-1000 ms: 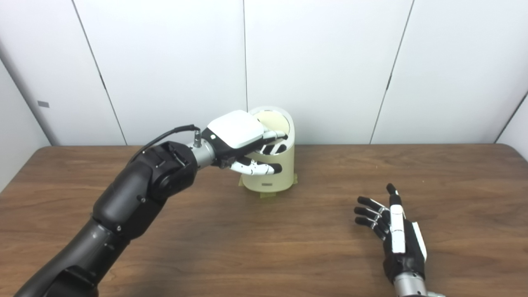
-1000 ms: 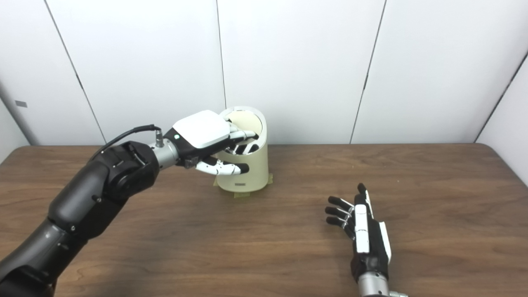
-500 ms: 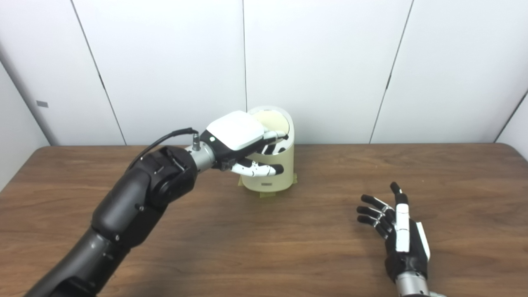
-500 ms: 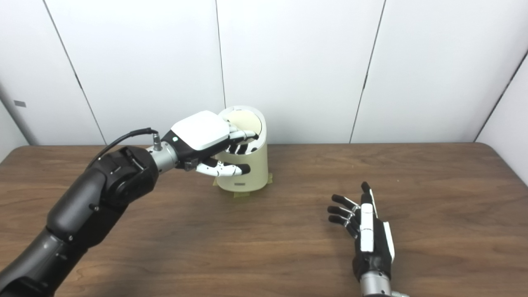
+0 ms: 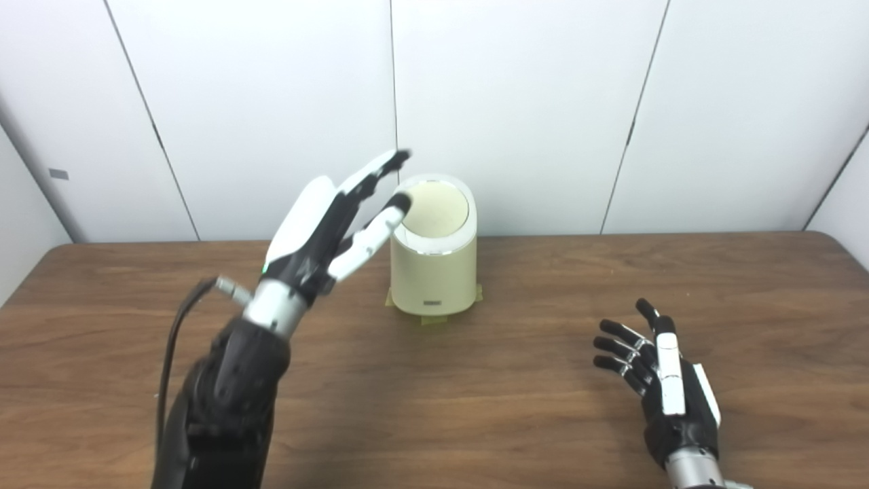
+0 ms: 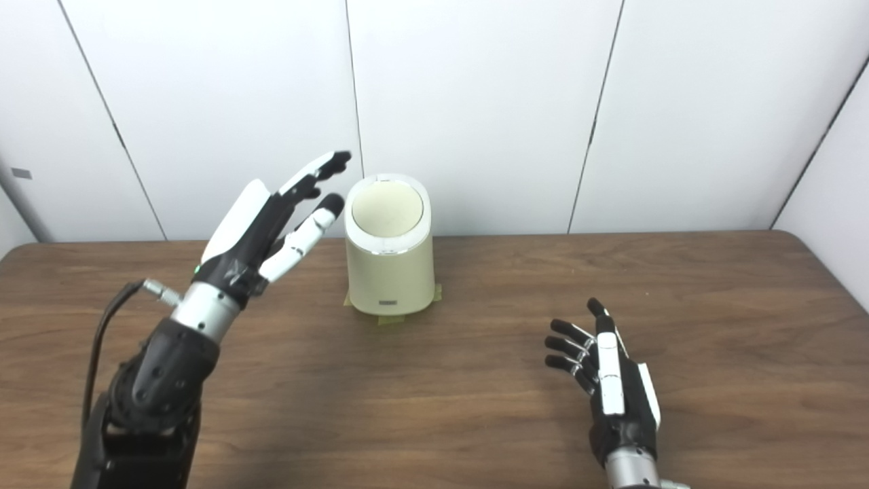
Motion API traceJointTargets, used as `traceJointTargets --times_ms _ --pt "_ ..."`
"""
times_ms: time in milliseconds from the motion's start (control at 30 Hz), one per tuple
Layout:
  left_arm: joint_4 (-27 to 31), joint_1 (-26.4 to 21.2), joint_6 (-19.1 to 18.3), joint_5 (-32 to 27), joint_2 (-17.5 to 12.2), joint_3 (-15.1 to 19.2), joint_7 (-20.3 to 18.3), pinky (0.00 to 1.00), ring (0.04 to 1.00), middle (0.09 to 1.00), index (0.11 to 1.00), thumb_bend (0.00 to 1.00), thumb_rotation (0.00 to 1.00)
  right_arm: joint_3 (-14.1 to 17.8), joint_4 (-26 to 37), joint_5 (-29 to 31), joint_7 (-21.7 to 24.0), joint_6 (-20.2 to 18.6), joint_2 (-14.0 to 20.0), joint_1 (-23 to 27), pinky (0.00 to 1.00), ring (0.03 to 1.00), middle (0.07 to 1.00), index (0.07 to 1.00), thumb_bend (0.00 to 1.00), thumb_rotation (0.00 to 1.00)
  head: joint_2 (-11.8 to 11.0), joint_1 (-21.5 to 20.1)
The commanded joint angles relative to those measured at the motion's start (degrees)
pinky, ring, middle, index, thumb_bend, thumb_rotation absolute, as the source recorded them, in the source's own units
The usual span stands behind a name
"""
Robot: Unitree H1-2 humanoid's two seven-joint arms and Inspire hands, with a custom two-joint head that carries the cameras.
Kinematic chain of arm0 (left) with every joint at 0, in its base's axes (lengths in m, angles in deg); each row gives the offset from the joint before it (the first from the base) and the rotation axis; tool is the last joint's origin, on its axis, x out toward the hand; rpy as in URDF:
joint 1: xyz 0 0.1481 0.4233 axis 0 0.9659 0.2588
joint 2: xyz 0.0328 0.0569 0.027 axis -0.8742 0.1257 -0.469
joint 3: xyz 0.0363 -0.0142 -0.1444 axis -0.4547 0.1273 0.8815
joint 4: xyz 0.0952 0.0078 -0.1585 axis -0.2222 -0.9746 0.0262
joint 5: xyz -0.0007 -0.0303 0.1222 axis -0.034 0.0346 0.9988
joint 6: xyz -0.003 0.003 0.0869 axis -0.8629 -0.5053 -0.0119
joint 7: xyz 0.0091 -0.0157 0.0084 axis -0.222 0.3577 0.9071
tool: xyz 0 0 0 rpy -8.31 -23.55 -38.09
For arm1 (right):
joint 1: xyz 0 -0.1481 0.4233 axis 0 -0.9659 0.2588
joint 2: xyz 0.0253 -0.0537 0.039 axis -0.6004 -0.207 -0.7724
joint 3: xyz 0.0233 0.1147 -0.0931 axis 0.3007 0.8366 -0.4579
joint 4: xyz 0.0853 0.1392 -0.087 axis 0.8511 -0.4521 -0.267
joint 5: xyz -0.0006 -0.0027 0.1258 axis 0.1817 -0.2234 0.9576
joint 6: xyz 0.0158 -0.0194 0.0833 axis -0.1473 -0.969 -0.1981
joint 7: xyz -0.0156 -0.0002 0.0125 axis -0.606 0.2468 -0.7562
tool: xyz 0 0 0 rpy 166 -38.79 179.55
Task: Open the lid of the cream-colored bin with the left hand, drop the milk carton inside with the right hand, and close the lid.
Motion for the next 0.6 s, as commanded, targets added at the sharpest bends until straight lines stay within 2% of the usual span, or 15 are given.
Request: traceJointTargets --times_ms 0,133,167,233,333,467,567 --pt "3.42 0.66 -0.59 -3.67 0.66 2.67 3.64 0.88 0.923 0.910 0.948 0.41 1.00 -0.28 2.71 0.25 0.77 0.59 0.32 1.43 0.63 0.702 0.733 0.908 0.48 0.88 -0.09 0.25" --pt "6.81 7.28 -4.87 -11.58 2.64 7.40 5.02 0.93 0.936 0.918 0.955 0.44 1.00 -0.60 2.50 1.17 2.03 0.71 1.19 2.42 0.68 0.770 0.783 0.909 0.48 0.91 0.85 0.82" --pt "7.38 8.51 -5.61 -13.13 2.81 8.12 5.20 0.91 0.923 0.921 0.956 0.39 1.00 -0.75 2.48 1.27 2.37 0.78 1.45 2.69 0.71 0.805 0.808 0.916 0.49 0.93 0.85 0.82" --pt "8.05 10.78 -8.03 -18.51 3.93 10.39 5.51 0.91 0.920 0.926 0.958 0.37 1.00 -1.08 2.44 1.31 3.02 0.93 1.93 3.44 0.74 0.834 0.831 0.923 0.50 0.95 1.57 1.11" --pt "7.65 13.80 -10.46 -25.24 5.11 13.05 6.49 0.96 0.954 0.956 0.982 0.39 1.00 -1.62 1.95 1.05 3.74 1.42 2.62 4.67 0.79 0.891 0.876 0.934 0.53 0.96 2.19 1.24" --pt "5.16 16.70 -7.56 -29.70 5.90 14.95 8.77 1.00 0.997 0.986 1.000 0.42 1.00 -2.45 1.77 0.24 4.26 0.87 3.73 5.75 0.87 0.947 0.921 0.946 0.59 0.98 2.53 1.53" --pt "4.02 17.78 -6.21 -30.80 5.37 14.60 9.96 1.00 1.000 0.998 1.000 0.44 1.00 -2.82 1.77 0.01 4.34 0.33 4.25 6.04 0.91 0.970 0.945 0.951 0.61 0.99 2.39 1.97"
